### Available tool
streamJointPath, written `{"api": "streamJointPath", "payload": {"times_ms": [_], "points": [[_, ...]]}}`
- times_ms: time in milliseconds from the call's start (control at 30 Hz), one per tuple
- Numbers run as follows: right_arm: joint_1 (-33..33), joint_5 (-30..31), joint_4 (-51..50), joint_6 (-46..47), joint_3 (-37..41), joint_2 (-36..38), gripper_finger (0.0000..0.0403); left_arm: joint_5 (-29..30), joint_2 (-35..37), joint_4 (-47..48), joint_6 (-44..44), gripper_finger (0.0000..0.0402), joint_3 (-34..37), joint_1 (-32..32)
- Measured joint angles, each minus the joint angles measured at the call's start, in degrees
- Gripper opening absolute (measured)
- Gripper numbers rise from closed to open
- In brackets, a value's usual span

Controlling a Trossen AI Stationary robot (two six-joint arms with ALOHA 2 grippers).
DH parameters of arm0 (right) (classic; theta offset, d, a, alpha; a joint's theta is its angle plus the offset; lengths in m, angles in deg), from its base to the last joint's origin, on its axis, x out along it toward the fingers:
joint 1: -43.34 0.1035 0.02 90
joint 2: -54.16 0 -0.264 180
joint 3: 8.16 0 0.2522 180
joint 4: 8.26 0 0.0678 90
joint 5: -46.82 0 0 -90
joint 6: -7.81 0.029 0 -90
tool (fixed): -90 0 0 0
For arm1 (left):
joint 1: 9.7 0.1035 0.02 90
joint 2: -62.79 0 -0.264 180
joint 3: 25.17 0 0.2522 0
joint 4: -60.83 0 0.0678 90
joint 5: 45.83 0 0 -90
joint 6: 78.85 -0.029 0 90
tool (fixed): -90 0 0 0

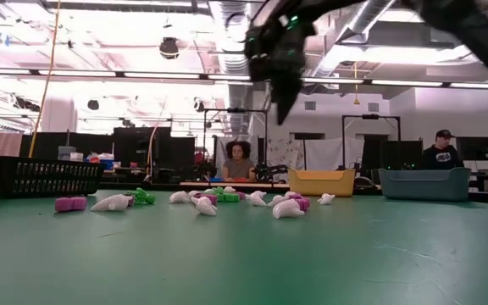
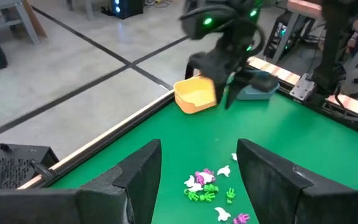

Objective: Sort Halloween decoration
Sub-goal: Put the pink skeleton toy into the yellow bin

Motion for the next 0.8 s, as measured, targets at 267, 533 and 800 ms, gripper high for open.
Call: {"api": "streamJointPath", "payload": {"times_ms": [267, 533, 800], "points": [[2.4, 0.0, 18.0, 5.1, 33.9, 21.7, 0.0095, 0.4, 0.0, 0.0, -0.5, 0.0199, 0.0, 0.0], [11.9, 1.8, 49.5, 4.5, 56.9, 32.6, 0.0095, 3.4, 0.0, 0.0, -0.4, 0.0199, 0.0, 0.0], [17.4, 4.5, 54.0, -8.3, 57.4, 27.5, 0.0095, 4.5, 0.0, 0.0, -0.4, 0.0199, 0.0, 0.0]]}}
